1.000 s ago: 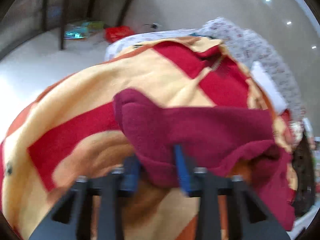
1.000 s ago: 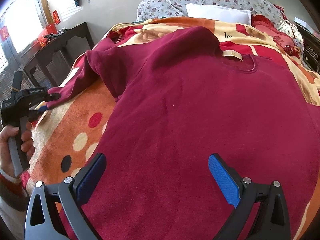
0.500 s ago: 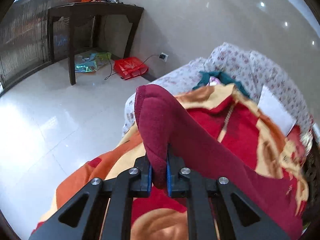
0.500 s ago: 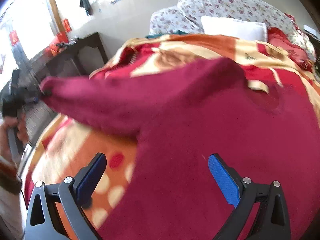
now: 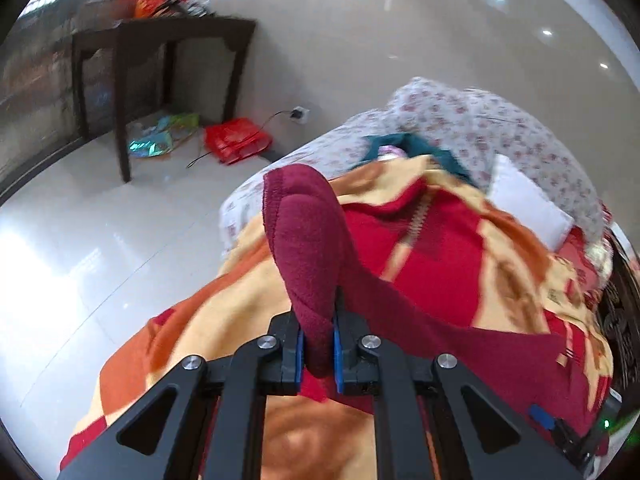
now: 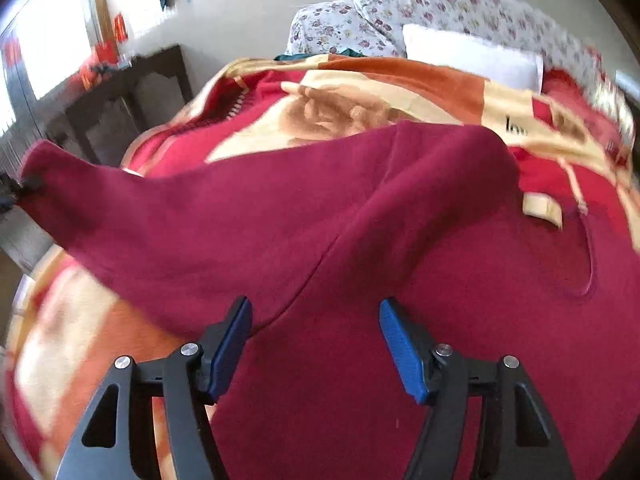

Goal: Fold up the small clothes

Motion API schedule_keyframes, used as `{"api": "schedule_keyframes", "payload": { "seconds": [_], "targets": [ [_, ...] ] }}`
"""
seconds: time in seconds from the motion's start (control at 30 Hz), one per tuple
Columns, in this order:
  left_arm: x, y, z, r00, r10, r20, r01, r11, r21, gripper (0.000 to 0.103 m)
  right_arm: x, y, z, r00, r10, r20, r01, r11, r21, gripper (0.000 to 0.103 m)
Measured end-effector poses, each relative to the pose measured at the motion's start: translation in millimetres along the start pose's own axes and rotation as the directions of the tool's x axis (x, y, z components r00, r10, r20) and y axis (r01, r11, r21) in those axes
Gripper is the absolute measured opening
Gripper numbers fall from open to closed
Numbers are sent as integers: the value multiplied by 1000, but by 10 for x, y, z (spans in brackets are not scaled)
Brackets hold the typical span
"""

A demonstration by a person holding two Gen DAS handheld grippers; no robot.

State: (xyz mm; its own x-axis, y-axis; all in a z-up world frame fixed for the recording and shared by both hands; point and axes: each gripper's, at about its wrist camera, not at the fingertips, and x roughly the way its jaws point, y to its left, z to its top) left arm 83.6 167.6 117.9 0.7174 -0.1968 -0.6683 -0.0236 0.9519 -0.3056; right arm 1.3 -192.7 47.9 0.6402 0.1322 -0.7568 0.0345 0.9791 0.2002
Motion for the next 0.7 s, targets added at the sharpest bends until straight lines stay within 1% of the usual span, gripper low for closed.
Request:
{"api": "schedule_keyframes", "payload": {
  "seconds": [0.07,0.17,0.2,0.27,0.3,0.37,0.4,0.47,0.5,0.57,0.63,0.7],
  "targets": [
    [-156,-196,-33,999,-43,14,43,999,33,10,-160,-138,-38,1000,-11,10,10,999,38,78],
    [-445,-635,-110,992,-123,33,119,987,105,10,-454,-430,-81,999,-24,32,21,996,92,82],
    [-556,-866,-158,986,-163,37,156,978,137,10,-521,-510,-79,999,-25,37,21,994,104,82],
    [-664,-1195,-243,977,-209,33,199,963,183,10,-765,-739,-109,997,-38,62,29,989,142,85],
    [-716,-1475,-332,970,-244,18,234,946,223,10,-850,-820,-118,997,-41,71,30,988,154,86],
    [-741,-1837,-469,955,-296,-15,289,921,260,10,-1082,-1033,-155,993,-52,103,31,981,194,89],
    [-736,-2124,-608,943,-330,-48,329,898,291,10,-1208,-1140,-190,991,-62,119,36,977,211,90],
    [-709,-2487,-817,928,-361,-90,370,868,332,10,-1391,-1328,-242,986,-86,142,51,971,235,92],
    [-663,-2751,-1000,918,-377,-123,395,844,362,10,-1461,-1408,-259,983,-101,151,61,967,247,92],
    [-560,-3068,-1251,905,-388,-173,425,816,392,10,-1608,-1631,-346,978,-138,159,89,954,285,94],
    [-320,-3404,-1592,888,-387,-248,458,793,403,10,-1683,-1843,-428,975,-163,153,107,941,322,94],
    [-149,-3598,-1832,889,-369,-270,453,787,419,10,-1725,-2078,-525,972,-188,141,125,922,368,94]
  ]
}}
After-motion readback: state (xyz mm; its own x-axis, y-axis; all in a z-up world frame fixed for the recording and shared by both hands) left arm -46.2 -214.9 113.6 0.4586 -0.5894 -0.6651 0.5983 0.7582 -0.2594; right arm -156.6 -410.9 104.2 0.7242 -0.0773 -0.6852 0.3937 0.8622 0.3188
